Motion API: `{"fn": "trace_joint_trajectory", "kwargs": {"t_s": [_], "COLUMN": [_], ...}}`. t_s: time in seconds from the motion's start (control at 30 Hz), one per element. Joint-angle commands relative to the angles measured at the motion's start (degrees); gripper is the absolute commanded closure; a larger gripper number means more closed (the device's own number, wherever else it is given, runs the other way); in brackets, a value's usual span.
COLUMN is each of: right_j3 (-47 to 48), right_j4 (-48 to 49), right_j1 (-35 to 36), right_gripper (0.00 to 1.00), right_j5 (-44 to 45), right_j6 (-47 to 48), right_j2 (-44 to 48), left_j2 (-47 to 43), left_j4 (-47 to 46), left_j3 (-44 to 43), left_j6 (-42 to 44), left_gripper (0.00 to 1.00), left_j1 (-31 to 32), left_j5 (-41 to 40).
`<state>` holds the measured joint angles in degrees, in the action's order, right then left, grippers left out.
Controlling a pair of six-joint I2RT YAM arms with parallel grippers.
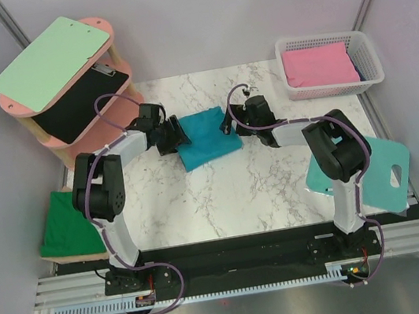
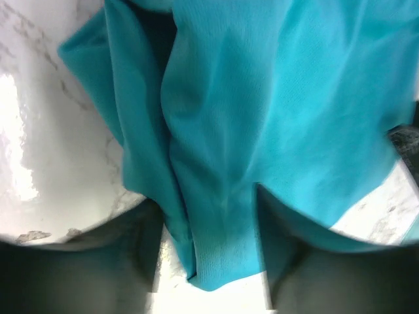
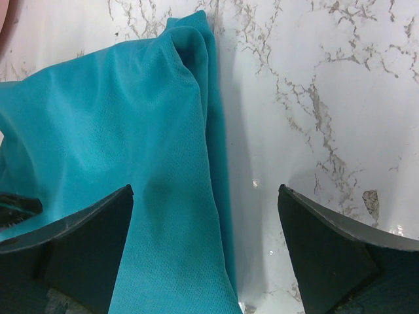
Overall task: Fold and stack the t-shirts
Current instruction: Smooth out wrinkles on the folded tshirt
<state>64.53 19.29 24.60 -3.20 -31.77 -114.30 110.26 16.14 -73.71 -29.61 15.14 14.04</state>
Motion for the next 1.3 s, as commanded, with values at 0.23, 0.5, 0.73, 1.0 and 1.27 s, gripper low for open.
{"fn": "trace_joint_trajectory", "kwargs": {"t_s": [0.23, 0.5, 0.73, 1.0, 1.27], "right_j3": [-1.51, -10.12, -11.44, -11.01, -10.66], "right_j4": [0.32, -0.39, -1.10, -1.36, -0.74], "right_j1": [0.19, 0.36, 0.36, 0.27, -0.08], "right_gripper": [0.02, 0.02, 0.02, 0.02, 0.02], "right_j5": [-0.58, -0.84, -3.55, -7.87, -10.16], "right_j6": [0.65, 0.13, -0.49, -0.93, -1.89], "right_j2": [4.61, 13.57, 14.46, 12.79, 11.03], "left_j2": [-16.09, -24.74, -15.08, -8.84, -2.08], "left_j4": [2.05, 24.76, 49.12, 49.95, 50.30], "left_j3": [11.73, 11.84, 3.85, 4.98, 4.63], "left_j6": [0.16, -2.82, -11.86, -16.36, -15.66], "left_gripper": [0.17, 0.17, 0.03, 0.00, 0.00], "left_j1": [0.07, 0.07, -0.02, -2.74, -8.01], "left_j5": [-6.30, -33.35, -53.75, -55.44, -58.25]}}
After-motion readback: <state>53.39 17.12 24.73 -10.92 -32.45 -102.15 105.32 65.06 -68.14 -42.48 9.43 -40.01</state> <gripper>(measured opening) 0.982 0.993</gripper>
